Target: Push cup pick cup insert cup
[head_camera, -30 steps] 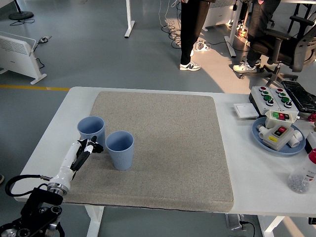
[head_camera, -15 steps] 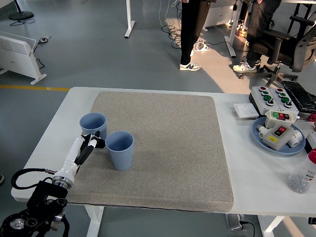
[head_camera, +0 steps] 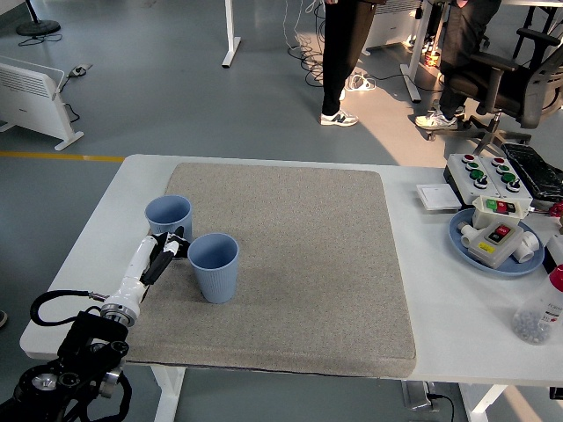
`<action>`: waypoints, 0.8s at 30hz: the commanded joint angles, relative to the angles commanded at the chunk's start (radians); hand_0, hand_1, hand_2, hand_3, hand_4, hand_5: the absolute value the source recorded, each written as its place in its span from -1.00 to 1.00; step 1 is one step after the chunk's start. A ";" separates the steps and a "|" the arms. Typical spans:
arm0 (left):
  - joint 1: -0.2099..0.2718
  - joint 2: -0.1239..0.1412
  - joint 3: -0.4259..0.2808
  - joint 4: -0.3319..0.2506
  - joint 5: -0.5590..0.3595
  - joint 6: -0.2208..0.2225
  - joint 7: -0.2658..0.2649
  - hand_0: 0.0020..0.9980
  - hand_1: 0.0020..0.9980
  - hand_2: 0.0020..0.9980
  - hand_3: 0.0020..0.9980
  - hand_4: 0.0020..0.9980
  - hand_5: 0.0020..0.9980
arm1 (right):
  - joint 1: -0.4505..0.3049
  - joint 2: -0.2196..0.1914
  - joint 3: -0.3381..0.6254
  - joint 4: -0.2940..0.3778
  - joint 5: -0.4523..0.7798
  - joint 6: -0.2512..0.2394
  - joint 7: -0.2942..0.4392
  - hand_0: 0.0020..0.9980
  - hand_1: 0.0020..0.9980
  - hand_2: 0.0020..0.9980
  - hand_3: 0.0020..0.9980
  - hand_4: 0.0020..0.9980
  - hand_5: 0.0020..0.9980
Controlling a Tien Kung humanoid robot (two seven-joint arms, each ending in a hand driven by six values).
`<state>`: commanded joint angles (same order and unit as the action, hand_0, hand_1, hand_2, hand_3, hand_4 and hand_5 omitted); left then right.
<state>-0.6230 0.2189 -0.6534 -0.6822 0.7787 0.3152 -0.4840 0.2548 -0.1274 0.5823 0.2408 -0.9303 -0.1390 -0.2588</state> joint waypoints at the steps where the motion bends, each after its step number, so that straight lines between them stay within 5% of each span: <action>1: -0.006 -0.002 0.005 0.008 -0.006 0.000 -0.001 0.24 0.00 -0.05 -0.15 0.19 1.00 | 0.000 0.000 0.000 0.000 0.000 0.000 0.000 0.05 0.09 0.24 0.13 -0.78 -0.12; 24: -0.103 -0.031 0.133 0.130 -0.139 -0.016 -0.004 0.24 0.00 -0.05 -0.15 0.17 1.00 | -0.003 0.003 0.011 0.000 -0.014 0.004 -0.002 0.05 0.09 0.24 0.13 -0.78 -0.11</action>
<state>-0.7262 0.1877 -0.5207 -0.5520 0.6394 0.2995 -0.4885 0.2515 -0.1245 0.5930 0.2404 -0.9447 -0.1354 -0.2607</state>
